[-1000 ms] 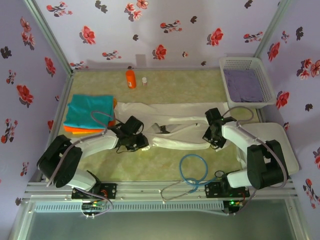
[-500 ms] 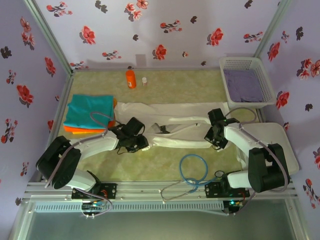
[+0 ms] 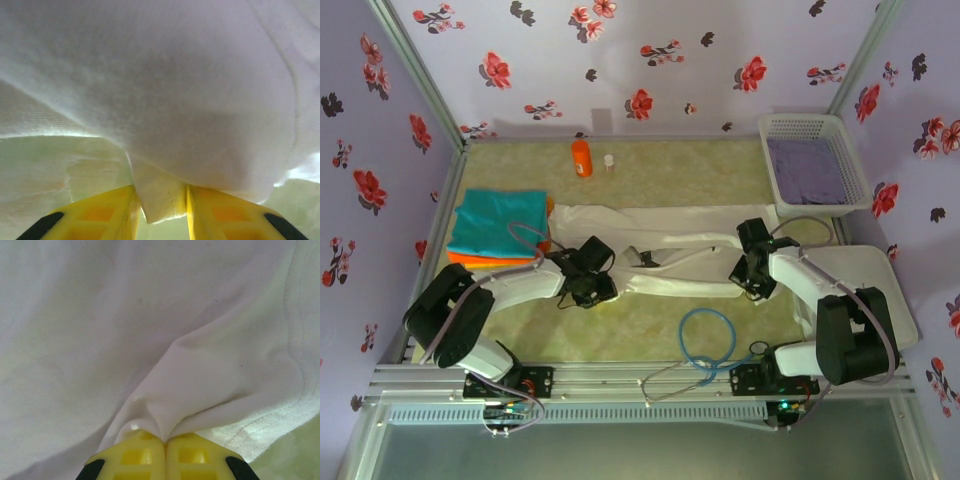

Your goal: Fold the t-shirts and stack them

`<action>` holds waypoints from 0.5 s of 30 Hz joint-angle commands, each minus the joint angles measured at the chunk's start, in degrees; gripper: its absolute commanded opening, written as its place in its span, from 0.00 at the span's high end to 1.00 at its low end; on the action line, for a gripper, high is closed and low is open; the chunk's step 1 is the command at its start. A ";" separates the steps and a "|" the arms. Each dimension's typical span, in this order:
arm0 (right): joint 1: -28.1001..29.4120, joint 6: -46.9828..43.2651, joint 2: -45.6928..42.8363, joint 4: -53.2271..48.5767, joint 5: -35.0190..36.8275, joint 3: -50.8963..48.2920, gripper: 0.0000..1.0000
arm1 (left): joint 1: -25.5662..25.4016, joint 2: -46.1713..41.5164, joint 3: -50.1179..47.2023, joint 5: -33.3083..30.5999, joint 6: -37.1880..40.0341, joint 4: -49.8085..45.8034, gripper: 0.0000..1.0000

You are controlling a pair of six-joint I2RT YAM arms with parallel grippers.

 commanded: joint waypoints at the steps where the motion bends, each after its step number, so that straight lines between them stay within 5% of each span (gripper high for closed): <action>1: -0.52 -0.69 0.38 0.28 -0.01 -0.82 1.00 | -0.29 3.09 1.68 -2.36 1.32 -0.74 0.78; 4: -0.56 -0.93 0.40 0.12 0.12 -0.67 1.00 | -0.53 3.17 3.64 -2.66 2.04 -3.18 1.00; 15: -1.37 -1.85 0.36 -0.08 0.28 -0.07 1.00 | -2.61 7.32 23.08 -12.33 15.54 -29.98 1.00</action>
